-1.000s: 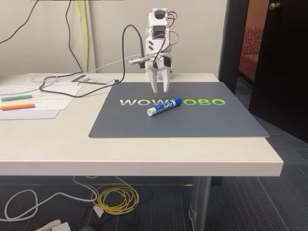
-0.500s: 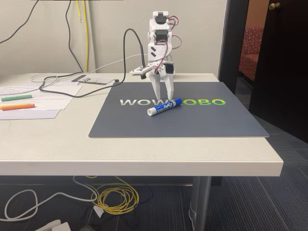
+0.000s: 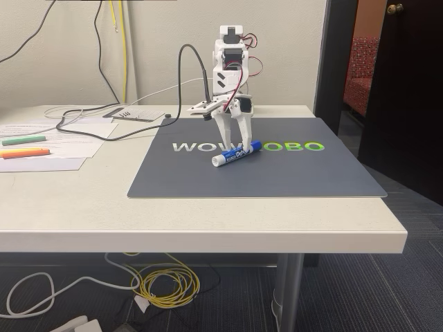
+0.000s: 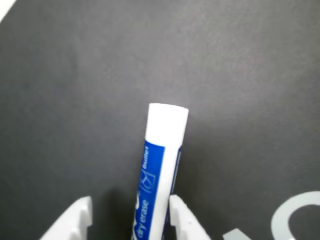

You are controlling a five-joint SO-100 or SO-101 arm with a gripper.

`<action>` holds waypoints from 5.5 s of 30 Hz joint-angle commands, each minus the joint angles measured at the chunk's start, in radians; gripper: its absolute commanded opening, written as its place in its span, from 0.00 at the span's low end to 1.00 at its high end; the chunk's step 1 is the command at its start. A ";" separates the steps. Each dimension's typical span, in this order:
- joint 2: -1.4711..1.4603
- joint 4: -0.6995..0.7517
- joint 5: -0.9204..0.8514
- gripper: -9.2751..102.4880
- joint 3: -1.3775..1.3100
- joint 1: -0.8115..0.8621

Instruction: Pick up the blue marker.

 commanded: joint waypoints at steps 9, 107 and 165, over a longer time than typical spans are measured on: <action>0.012 0.040 -0.064 0.26 -0.046 0.012; 1.224 0.394 0.712 0.11 0.359 -0.072; 1.997 -0.176 0.785 0.10 1.290 0.132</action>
